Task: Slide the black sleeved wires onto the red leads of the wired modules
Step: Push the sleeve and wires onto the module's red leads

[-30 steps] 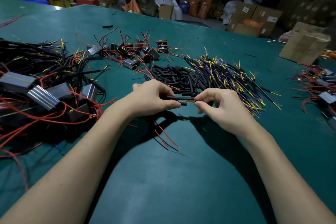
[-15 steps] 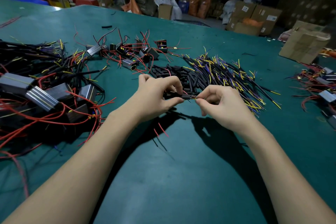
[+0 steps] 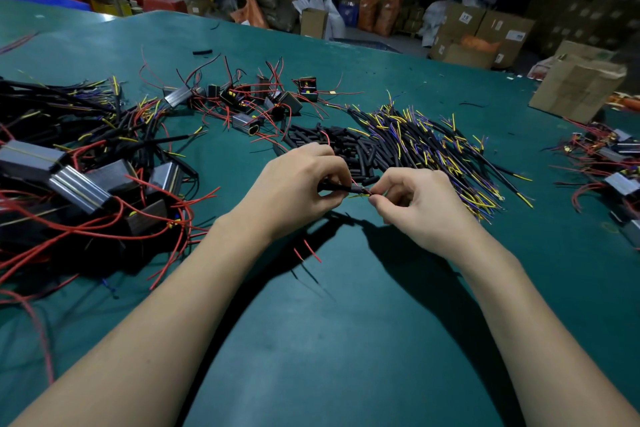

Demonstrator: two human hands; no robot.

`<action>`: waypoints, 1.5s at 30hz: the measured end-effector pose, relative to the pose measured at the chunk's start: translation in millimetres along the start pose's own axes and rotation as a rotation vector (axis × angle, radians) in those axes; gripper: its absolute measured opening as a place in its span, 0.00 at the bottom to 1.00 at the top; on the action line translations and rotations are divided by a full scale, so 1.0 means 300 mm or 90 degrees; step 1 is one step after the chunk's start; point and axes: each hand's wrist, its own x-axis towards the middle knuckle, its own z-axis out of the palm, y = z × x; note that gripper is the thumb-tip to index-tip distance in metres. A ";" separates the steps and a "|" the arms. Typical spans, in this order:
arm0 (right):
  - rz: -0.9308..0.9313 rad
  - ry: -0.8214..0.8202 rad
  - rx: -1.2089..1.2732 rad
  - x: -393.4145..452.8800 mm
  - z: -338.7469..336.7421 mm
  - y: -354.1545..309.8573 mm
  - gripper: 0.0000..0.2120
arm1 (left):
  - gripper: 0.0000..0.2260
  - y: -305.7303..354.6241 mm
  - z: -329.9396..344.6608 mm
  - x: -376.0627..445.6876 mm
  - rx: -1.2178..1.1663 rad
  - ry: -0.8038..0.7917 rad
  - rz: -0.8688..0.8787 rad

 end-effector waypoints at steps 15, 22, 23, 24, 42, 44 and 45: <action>-0.099 0.020 -0.174 -0.019 -0.038 -0.030 0.02 | 0.06 -0.002 0.029 0.001 0.017 0.038 0.060; -0.095 0.045 -0.201 -0.019 -0.039 -0.024 0.01 | 0.07 0.005 0.032 0.005 -0.011 0.013 0.065; -0.089 0.052 -0.203 -0.019 -0.040 -0.023 0.01 | 0.07 0.006 0.030 0.006 -0.016 0.006 0.067; -0.085 0.057 -0.207 -0.019 -0.039 -0.022 0.01 | 0.07 0.007 0.029 0.007 -0.017 -0.001 0.070; -0.195 0.097 -0.257 -0.018 0.004 -0.012 0.04 | 0.07 0.000 0.003 0.013 -0.091 -0.041 -0.003; -0.205 0.103 -0.249 -0.019 0.007 -0.007 0.04 | 0.07 -0.004 0.003 0.015 -0.087 -0.047 0.007; -0.209 0.106 -0.246 -0.019 0.008 -0.005 0.04 | 0.07 -0.006 0.004 0.015 -0.085 -0.051 0.015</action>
